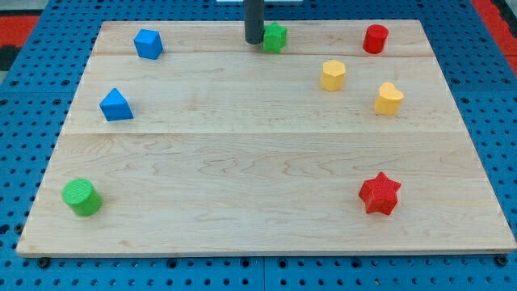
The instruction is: Slightly touch the green star
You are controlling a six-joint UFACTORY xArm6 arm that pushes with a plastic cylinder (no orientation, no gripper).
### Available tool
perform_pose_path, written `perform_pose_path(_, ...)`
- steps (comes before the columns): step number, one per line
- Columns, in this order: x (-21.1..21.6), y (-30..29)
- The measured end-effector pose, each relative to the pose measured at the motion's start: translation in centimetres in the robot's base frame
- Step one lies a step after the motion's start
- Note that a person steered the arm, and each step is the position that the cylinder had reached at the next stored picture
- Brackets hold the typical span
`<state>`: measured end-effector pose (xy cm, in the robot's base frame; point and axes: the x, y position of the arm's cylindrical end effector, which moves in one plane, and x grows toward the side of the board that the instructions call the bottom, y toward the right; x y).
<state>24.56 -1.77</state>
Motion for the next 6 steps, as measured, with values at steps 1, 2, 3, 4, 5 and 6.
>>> perform_pose_path(1, 6.1, -1.6)
perform_pose_path(2, 8.2, -1.6)
perform_pose_path(3, 8.2, -1.3)
perform_pose_path(4, 5.9, 4.4)
perform_pose_path(5, 2.6, 5.1)
perform_pose_path(6, -2.1, 9.1)
